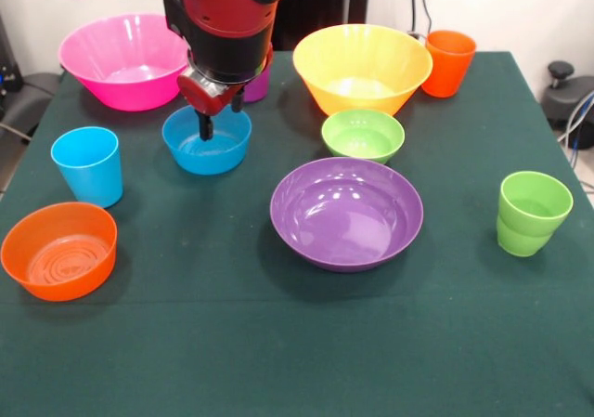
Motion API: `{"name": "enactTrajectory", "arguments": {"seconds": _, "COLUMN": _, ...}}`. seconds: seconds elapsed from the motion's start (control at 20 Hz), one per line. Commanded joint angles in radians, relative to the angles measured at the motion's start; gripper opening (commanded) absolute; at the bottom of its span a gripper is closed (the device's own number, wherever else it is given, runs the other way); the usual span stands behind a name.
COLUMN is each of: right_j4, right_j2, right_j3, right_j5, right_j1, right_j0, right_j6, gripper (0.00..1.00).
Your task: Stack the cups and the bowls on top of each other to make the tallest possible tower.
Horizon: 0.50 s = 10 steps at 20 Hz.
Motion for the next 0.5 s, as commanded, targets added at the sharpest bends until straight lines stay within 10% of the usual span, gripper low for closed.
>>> {"name": "enactTrajectory", "arguments": {"seconds": 0.05, "right_j4": -0.085, "right_j2": -0.054, "right_j3": 0.001, "right_j5": 0.054, "right_j1": 0.049, "right_j0": 0.036, "right_j6": -0.256, "gripper": 1.00}}
{"name": "enactTrajectory", "arguments": {"seconds": 0.5, "right_j4": -0.118, "right_j2": -0.074, "right_j3": 0.001, "right_j5": 0.032, "right_j1": 0.070, "right_j0": 0.049, "right_j6": -0.236, "gripper": 1.00}}
